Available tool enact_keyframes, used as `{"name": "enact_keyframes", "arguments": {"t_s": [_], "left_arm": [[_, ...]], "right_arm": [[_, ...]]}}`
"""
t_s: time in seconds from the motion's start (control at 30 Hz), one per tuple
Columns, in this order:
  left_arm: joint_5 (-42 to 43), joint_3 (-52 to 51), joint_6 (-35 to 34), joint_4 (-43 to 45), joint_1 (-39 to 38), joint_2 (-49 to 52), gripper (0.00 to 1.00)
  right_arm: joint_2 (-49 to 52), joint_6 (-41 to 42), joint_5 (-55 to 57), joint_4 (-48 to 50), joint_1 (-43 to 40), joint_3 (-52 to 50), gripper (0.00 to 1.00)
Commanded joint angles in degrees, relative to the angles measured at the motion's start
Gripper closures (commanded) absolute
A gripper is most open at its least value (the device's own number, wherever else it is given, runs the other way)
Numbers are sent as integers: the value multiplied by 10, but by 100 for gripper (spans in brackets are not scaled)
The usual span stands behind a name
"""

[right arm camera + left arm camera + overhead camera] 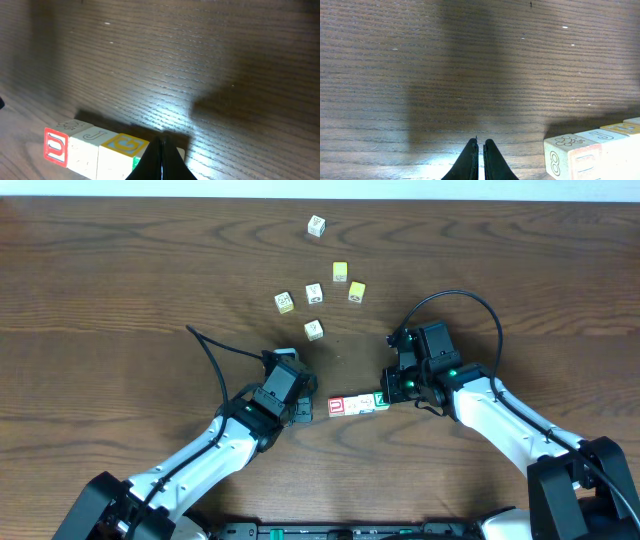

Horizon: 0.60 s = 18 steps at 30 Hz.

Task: Lift 4 blocks
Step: 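Lower the right gripper against the green Z block at the row's right end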

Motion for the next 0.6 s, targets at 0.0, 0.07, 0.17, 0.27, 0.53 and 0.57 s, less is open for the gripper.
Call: {"name": "enact_keyframes", "arguments": {"t_s": [0.0, 0.07, 0.17, 0.27, 0.53, 0.57], "left_arm": [[0, -7, -5, 1, 4, -8, 93], [-1, -7, -5, 1, 4, -8, 93], [0, -7, -5, 1, 4, -8, 93], [0, -7, -5, 1, 4, -8, 92], [-1, -7, -5, -1, 4, -8, 93], [-1, -7, -5, -2, 4, -8, 93]], "right_arm": [[7, 7, 4, 3, 4, 8, 99], [7, 7, 4, 3, 4, 8, 99], [7, 7, 4, 1, 4, 8, 99], [7, 7, 4, -2, 5, 7, 99], [7, 8, 4, -10, 5, 7, 99], [7, 8, 4, -12, 5, 7, 99]]}}
